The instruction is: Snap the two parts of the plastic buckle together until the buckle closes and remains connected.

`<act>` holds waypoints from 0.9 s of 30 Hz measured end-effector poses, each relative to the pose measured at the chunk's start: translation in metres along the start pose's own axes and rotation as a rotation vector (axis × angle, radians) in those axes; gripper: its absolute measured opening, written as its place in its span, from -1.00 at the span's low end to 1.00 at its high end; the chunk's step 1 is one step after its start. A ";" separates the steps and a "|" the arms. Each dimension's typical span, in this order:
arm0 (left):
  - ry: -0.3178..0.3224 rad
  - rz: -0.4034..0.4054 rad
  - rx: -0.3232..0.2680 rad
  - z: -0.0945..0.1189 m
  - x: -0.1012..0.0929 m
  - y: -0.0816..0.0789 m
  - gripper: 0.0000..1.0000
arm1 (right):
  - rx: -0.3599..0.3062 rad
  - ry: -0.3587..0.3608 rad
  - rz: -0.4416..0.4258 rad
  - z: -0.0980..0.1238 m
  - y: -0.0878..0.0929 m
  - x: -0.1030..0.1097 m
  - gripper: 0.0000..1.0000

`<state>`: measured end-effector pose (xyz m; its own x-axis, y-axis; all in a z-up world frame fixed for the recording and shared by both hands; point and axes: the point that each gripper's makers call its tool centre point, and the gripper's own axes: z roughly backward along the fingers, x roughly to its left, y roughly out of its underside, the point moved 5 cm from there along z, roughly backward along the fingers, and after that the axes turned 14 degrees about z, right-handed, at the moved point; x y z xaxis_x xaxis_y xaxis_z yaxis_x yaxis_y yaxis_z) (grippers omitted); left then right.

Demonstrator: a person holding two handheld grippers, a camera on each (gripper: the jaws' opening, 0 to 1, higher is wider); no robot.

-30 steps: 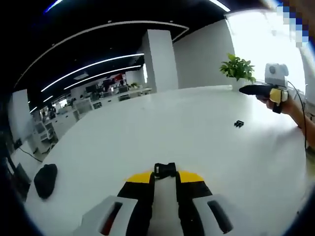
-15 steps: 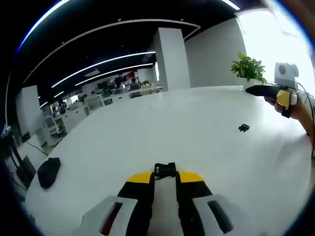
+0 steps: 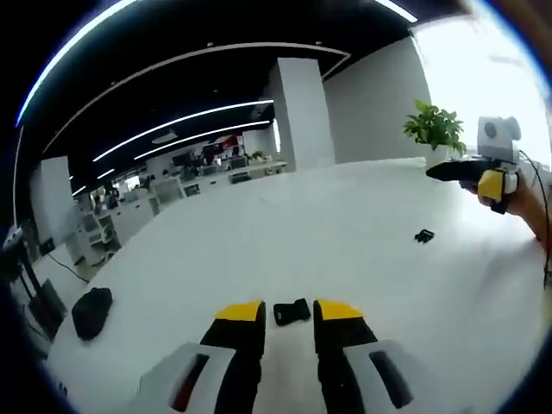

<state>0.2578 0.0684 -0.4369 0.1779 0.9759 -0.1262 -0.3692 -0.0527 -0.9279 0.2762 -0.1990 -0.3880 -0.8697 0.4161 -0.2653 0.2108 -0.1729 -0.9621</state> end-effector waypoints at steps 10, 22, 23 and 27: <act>0.321 0.091 -0.119 0.015 0.016 -0.026 -0.11 | -0.004 0.002 0.010 0.002 -0.001 0.000 0.05; 0.335 -0.201 0.015 0.000 0.028 -0.022 0.15 | -0.005 0.004 0.018 0.003 -0.002 0.000 0.06; 0.355 -0.213 0.036 -0.001 0.026 -0.021 0.18 | -0.006 0.004 0.019 0.003 -0.002 0.000 0.06; 0.381 -0.266 0.070 -0.007 0.022 -0.018 0.29 | -0.005 0.004 0.024 0.003 -0.003 0.001 0.06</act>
<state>0.2749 0.0896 -0.4256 0.5923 0.8055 -0.0189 -0.3233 0.2161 -0.9213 0.2738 -0.2009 -0.3854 -0.8628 0.4154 -0.2882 0.2337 -0.1779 -0.9559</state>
